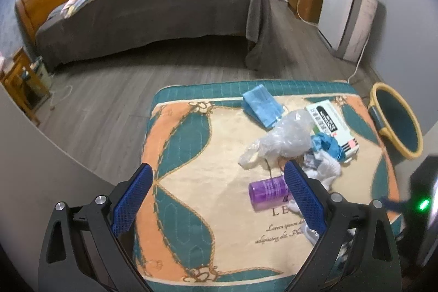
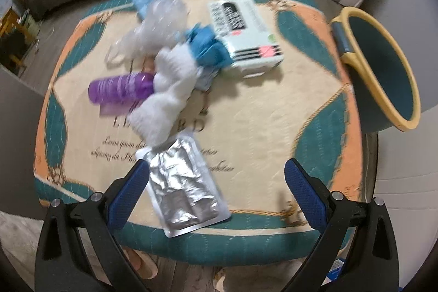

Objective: Collect trash
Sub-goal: 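Grasp the foil blister pack with the right tool while the left tool grasps the white tissue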

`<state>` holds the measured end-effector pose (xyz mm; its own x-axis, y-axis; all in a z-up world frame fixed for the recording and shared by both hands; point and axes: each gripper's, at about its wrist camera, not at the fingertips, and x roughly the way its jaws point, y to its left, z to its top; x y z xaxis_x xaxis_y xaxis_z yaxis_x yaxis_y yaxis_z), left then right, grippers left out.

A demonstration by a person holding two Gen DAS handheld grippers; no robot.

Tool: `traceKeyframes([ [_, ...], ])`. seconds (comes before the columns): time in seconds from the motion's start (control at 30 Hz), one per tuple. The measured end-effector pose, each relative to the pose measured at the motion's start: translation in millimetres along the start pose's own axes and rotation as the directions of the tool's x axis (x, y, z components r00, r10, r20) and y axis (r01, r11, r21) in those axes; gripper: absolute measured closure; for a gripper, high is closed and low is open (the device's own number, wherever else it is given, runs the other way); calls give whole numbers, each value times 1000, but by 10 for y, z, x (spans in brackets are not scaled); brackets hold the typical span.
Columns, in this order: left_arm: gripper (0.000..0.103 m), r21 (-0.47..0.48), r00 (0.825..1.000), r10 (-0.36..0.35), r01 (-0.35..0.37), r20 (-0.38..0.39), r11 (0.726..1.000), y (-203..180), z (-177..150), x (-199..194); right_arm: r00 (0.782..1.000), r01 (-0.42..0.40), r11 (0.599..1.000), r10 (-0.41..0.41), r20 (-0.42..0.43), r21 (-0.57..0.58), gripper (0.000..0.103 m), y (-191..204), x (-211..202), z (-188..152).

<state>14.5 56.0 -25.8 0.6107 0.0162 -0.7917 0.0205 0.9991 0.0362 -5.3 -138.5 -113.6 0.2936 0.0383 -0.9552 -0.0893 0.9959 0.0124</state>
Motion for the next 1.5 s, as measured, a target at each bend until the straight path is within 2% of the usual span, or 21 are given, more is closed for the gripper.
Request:
traceKeyframes([
  [0.17,7,-6,1000,-9,9,-8,1000,18,10,9,999,5,995,-9,-46,-96,6,185,142,-82],
  [0.37,7,-7,1000,-10,10,-14,1000,17,19,32,995,12,988,-27,-94,-151,6,280,264,-145],
  [0.43,7,-6,1000,-11,11,-17,1000,8,19,44,993,24,985,-42,-106,-170,11,330,316,-153],
  [0.5,7,-1,1000,-9,9,-21,1000,-6,16,56,992,6,986,-26,-120,-168,28,325,328,-165],
  [0.53,7,1,1000,-8,8,-23,1000,-16,14,61,992,-4,987,-16,-121,-163,31,320,321,-162],
  [0.77,7,19,1000,-5,6,-30,1000,-87,3,92,994,-4,988,-14,-110,-156,31,293,160,-77],
  [0.93,7,35,999,-1,3,-47,999,-140,-11,154,993,-7,991,-10,-121,-133,34,32,-133,136],
  [1.03,7,59,999,-5,8,-54,998,-221,-21,210,996,40,987,-52,-74,-153,35,-162,-328,339],
  [1.17,7,115,997,-14,23,-72,993,-388,-61,306,999,48,996,-48,-2,-73,35,-554,-498,593],
  [1.23,7,151,996,-28,41,-90,988,-499,-104,377,999,39,999,-38,24,-31,35,-750,-459,619],
  [1.33,7,198,990,-57,82,-126,977,-655,-173,481,1000,-18,996,18,6,87,35,-960,-342,685],
  [1.47,9,224,976,-119,159,-183,962,-879,-278,610,999,15,996,-12,-31,91,35,-1058,-188,728],
  [1.5,13,229,971,-136,181,-198,956,-943,-301,639,999,13,995,-9,-44,94,35,-1066,-151,721],
])
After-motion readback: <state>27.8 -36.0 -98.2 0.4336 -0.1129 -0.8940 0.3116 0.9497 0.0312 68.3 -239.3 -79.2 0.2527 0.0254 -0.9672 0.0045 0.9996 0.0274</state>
